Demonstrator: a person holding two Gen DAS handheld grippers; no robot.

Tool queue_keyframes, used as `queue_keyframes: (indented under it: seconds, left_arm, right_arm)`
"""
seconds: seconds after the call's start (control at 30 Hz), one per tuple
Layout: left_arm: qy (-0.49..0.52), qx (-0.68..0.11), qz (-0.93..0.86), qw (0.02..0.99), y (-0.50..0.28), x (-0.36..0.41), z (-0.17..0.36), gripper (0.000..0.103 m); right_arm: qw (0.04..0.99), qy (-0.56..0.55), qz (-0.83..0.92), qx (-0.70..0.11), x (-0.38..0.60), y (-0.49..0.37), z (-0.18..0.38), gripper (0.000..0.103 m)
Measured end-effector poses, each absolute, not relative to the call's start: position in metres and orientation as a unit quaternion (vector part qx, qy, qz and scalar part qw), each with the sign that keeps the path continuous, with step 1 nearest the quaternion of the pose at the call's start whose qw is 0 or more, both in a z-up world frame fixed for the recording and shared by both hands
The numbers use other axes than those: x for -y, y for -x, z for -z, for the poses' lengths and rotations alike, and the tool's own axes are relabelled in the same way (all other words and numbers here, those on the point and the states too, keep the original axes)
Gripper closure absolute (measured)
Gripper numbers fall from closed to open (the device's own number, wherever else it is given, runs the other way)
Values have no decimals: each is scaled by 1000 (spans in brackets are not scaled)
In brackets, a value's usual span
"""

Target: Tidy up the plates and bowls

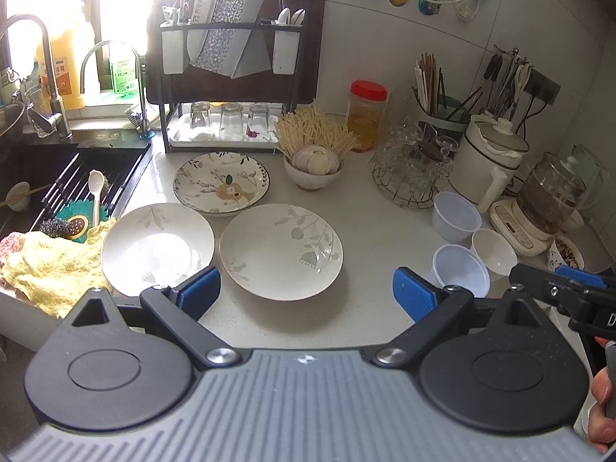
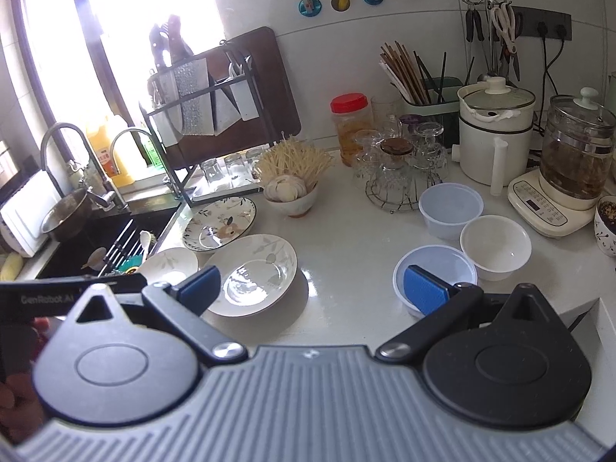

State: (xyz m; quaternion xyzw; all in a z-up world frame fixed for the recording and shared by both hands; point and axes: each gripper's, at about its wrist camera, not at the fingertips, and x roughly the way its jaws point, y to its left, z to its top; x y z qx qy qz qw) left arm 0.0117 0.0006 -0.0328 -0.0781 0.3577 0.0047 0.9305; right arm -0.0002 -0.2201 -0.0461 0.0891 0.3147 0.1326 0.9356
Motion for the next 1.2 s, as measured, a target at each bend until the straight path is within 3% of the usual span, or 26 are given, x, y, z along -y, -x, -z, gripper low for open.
queue_keyframes:
  seconds: [1.2]
  left_arm:
    - [60, -364, 49, 928, -104, -152, 41, 5]
  right_arm:
    - [942, -81, -140, -293, 73, -68, 30, 0]
